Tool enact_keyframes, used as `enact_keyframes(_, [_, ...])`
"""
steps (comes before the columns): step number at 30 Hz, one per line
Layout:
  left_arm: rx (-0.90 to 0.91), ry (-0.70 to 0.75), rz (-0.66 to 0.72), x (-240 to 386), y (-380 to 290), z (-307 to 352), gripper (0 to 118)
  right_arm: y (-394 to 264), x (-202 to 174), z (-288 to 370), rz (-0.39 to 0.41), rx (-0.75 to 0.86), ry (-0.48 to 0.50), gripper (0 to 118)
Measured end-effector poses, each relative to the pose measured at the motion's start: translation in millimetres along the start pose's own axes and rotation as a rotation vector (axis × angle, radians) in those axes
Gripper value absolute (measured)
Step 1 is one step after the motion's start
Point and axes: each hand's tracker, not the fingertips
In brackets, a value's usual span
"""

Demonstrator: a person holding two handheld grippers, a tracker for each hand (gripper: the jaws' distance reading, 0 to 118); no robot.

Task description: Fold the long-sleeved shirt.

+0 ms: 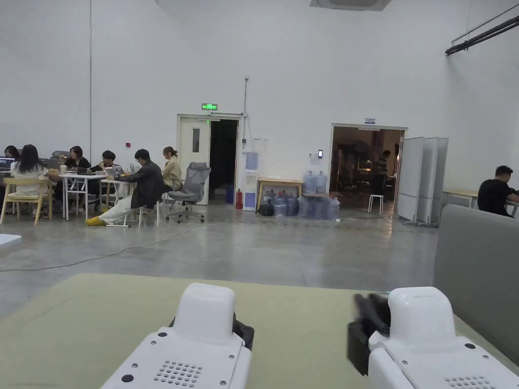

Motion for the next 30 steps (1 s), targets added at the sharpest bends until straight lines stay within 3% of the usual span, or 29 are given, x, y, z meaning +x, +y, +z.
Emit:
enact_keyframes(1, [0.01,-0.022,0.013,0,-3,-2,0,-6,-2,-3,0.012,-0.052,-0.058,20])
enact_keyframes(2, [-0.006,-0.042,0.024,0,-5,-5,0,-13,-5,-4,0.006,-0.042,-0.04,0])
enact_keyframes(8, [-0.027,-0.035,0.01,-3,-11,-8,0,-28,3,-11,-0.032,-0.071,-0.064,0])
enact_keyframes(12, [-0.02,0.074,0.015,-37,-10,-2,0,-29,-25,-37,0.009,-0.106,-0.071,0])
enact_keyframes(15, [-0.037,0.176,0.004,-87,-12,12,0,-25,-81,-60,0.022,-0.136,0.109,0])
enact_keyframes(18, [-0.118,0.306,-0.035,-149,-17,31,0,-22,-161,-65,0.011,-0.108,0.354,0])
enact_keyframes(23, [-0.236,0.488,0.024,-230,-41,59,0,-32,-253,-56,-0.045,-0.152,0.687,0])
enact_keyframes(26, [-0.306,0.497,0.045,-253,-64,50,0,-44,-265,-55,-0.025,-0.166,0.75,0])
enact_keyframes(30, [-0.369,0.404,0.153,-267,-113,15,0,-62,-247,-67,0.028,-0.213,0.71,0])
